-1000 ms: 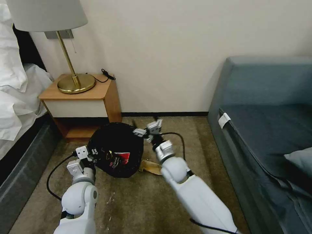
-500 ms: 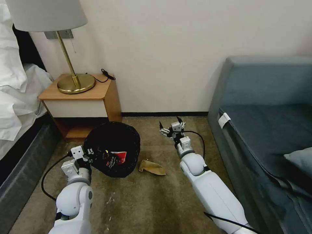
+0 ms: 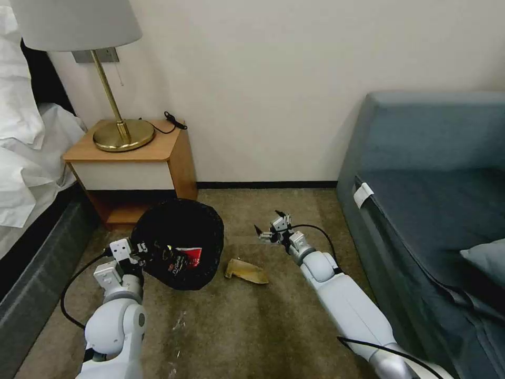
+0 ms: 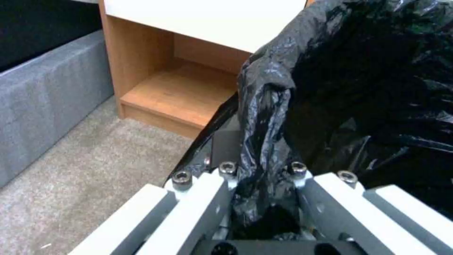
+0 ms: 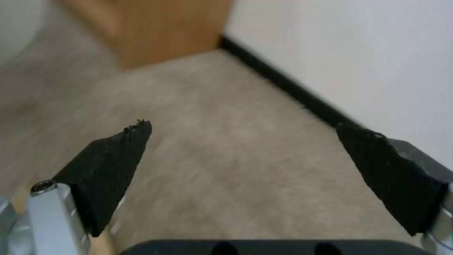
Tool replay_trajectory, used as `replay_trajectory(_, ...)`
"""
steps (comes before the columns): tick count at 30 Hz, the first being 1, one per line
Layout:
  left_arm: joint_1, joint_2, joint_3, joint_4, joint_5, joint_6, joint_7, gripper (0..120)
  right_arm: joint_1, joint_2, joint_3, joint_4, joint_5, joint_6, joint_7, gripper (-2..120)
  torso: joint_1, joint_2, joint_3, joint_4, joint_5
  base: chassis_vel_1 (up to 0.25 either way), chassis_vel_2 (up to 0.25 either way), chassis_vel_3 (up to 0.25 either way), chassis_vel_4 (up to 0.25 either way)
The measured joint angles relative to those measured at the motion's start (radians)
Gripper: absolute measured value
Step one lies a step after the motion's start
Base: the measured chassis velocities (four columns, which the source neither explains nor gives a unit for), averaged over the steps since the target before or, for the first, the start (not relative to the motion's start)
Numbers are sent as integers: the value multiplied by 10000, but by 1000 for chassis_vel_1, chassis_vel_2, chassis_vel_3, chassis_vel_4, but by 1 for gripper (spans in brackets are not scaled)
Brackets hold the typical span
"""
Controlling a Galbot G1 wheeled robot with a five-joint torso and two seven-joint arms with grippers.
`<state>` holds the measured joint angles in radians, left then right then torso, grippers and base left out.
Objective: Pick up the trash bin, then pick up the garbage on the floor and place it into the trash bin.
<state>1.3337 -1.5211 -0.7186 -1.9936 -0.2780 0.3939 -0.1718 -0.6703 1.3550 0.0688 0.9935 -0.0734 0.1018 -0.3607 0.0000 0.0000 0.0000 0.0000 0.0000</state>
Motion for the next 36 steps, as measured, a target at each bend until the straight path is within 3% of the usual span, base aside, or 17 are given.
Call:
replay_trajectory(1, -1, -12, -4, 5, -2, 0, 0, 3, 103, 22, 110, -222, -515, 93, -909, 100, 0, 0, 0, 0, 1, 0, 0, 0, 0)
replay_trajectory(3, -11, -22, -20, 60, -2, 0, -1, 3, 191, 60, 197, -375, -1015, 181, -1712, 100, 0, 0, 0, 0, 0, 0, 0, 0, 0)
replay_trajectory(12, -148, -84, -11, 243, 70, -18, -14, 3, 330, 203, 443, -1036, -2062, 889, -3191, 100, 0, 0, 0, -1, 1, 0, 0, 0, 0)
replay_trajectory(20, -103, -191, 56, 304, 151, -107, -6, 3, 491, 472, 582, -2077, -2669, 1505, -3304, 100, 0, 0, 0, -1, 0, 0, 0, 0, 0)
replay_trajectory(36, 259, -213, -108, 295, 93, -362, -2, 3, 894, 1366, 942, -4334, -3647, 1973, -2332, 100, 0, 0, 0, 1, 0, 0, 0, 0, 0)
